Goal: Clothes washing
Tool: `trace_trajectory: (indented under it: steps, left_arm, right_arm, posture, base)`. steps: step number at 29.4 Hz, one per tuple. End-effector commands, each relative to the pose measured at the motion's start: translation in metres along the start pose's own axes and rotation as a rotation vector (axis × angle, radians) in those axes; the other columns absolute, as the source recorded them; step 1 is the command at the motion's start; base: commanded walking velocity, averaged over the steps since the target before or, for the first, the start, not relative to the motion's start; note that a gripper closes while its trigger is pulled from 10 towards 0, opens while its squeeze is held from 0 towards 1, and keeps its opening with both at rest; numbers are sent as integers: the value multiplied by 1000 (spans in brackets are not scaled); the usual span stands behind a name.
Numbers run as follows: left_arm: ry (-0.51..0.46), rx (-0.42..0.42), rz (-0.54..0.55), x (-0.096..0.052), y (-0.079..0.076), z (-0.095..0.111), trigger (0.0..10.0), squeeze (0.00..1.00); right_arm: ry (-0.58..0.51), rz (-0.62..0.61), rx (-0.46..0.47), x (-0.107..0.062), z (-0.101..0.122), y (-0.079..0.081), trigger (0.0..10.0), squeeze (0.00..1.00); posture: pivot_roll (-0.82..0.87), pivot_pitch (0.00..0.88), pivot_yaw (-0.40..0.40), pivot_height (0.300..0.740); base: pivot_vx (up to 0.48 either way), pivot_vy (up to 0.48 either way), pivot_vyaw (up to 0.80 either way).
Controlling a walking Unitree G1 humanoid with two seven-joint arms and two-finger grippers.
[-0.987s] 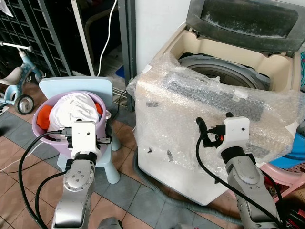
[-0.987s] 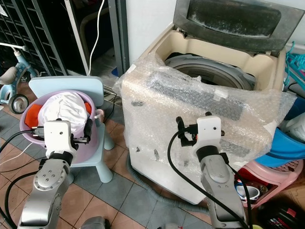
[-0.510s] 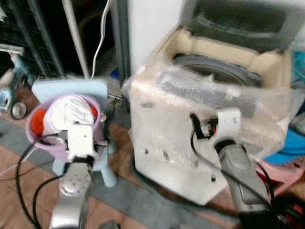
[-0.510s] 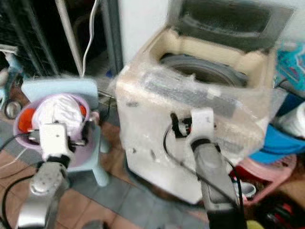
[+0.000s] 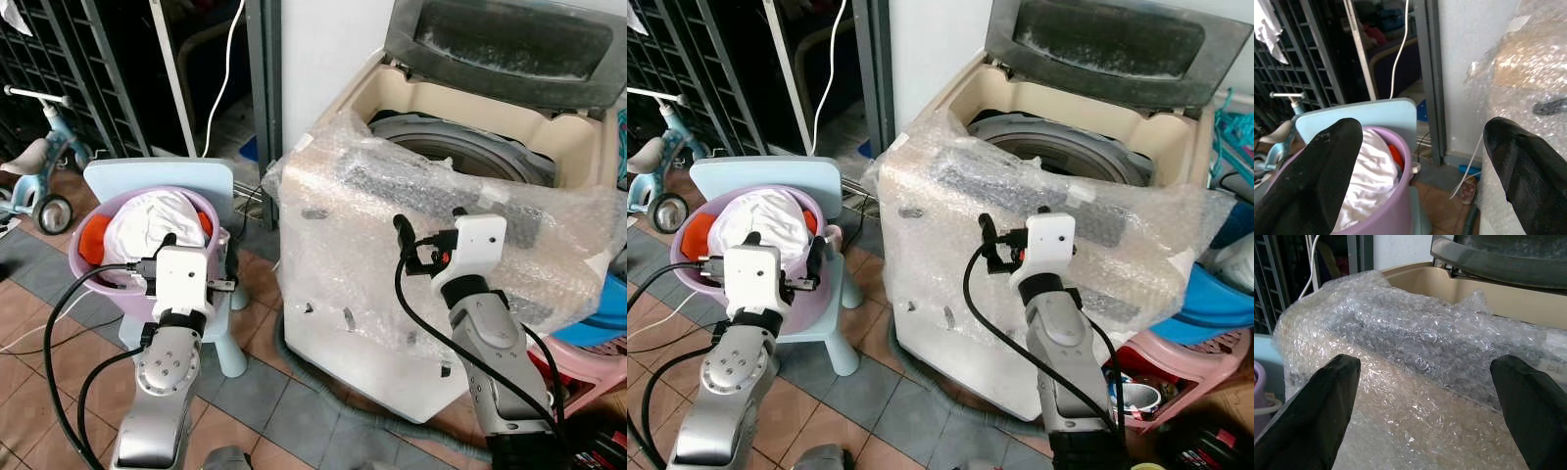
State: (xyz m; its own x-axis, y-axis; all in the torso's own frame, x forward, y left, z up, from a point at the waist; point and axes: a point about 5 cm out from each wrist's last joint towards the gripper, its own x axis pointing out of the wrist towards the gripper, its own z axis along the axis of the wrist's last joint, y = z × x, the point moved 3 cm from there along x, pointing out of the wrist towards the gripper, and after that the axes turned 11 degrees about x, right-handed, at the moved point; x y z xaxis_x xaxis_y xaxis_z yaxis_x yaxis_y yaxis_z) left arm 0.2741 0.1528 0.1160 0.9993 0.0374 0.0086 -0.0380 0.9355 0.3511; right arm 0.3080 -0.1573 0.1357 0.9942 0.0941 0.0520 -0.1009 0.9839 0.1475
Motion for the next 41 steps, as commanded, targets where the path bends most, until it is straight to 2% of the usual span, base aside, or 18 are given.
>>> trace_trajectory:
  steps: [1,2,3,4,6,9,12,15,17,21,24,26,30,31,33,35,38,41]
  left_arm:
    - [14,-3,-7,-1,0,-2,10000,0]
    - [24,-15,-14,-1,-1,-4,10000,0]
    - [24,-15,-14,-1,-1,-4,10000,0]
    - [23,-14,-23,-2,-3,-4,10000,0]
    - [29,-19,-29,-2,-5,-3,10000,0]
    - [40,-36,-28,-3,-6,-3,10000,0]
    - [47,-52,-27,-3,-5,-4,10000,0]
    - [41,-37,-14,-3,-2,-3,10000,0]
    - [53,-57,-29,-3,-3,-4,10000,0]
    - [46,-48,-35,-4,-3,-3,10000,0]
    - [47,-48,-41,-4,-3,-4,10000,0]
    - [47,-41,-27,-3,-2,-4,10000,0]
    - [33,-27,-5,-2,2,-3,10000,0]
    - [36,-30,6,-2,4,-3,10000,0]
    - [34,-35,12,-2,5,-3,10000,0]
    - [31,-48,13,-2,6,-3,10000,0]
    - [35,-58,2,-2,6,-3,10000,0]
    - [55,-80,6,-1,6,-6,10000,0]
  right_arm:
    - [-14,6,-26,1,6,2,10000,0]
    - [-21,7,-107,1,5,5,10000,0]
    - [-21,7,-107,1,5,5,10000,0]
    - [1,32,-30,-1,0,10,10000,0]
    - [43,8,15,-2,-8,8,10000,0]
    - [104,-52,-2,-4,-19,-2,10000,0]
    - [134,29,-41,-7,-21,3,10000,0]
    - [92,-62,-50,-10,-15,-10,10000,0]
    - [109,-62,1,-10,-18,-15,10000,0]
    - [127,-75,-1,-10,-18,-18,10000,0]
    - [124,-52,45,-7,-16,-15,10000,0]
    - [123,-70,-14,-4,-17,-15,10000,0]
    - [95,-88,-12,-1,-15,-14,10000,0]
    - [81,-80,-33,-1,-13,-13,10000,0]
    - [100,-33,-6,-2,-14,-9,10000,0]
    - [104,38,68,-8,-12,-4,10000,0]
    - [93,23,49,-9,-12,-6,10000,0]
    - [76,64,18,-8,-10,0,10000,0]
  posture:
    - [-17,0,-6,740]
    - [-20,0,-6,740]
    - [-20,0,-6,740]
    - [-21,0,-6,740]
    - [-20,0,-9,740]
    - [-18,0,-10,740]
    - [-20,0,-6,740]
    - [-21,0,-4,740]
    - [-24,0,-3,740]
    - [-28,0,-1,740]
    - [-29,0,-1,740]
    - [-29,0,0,740]
    - [-28,0,2,740]
    - [-30,0,3,740]
    - [-30,0,3,740]
    - [-30,0,4,740]
    - [-31,0,5,740]
    - [-34,0,6,740]
  base:
    - [0,0,0]
    - [0,0,0]
    - [0,0,0]
    - [0,0,0]
    - [0,394,0]
    - [0,480,0]
    - [0,480,0]
    - [0,480,0]
    - [0,480,0]
    - [0,480,0]
    - [0,480,0]
    - [0,480,0]
    - [0,480,0]
    - [0,428,0]
    - [0,0,0]
    - [0,0,0]
    - [0,0,0]
    - [0,0,406]
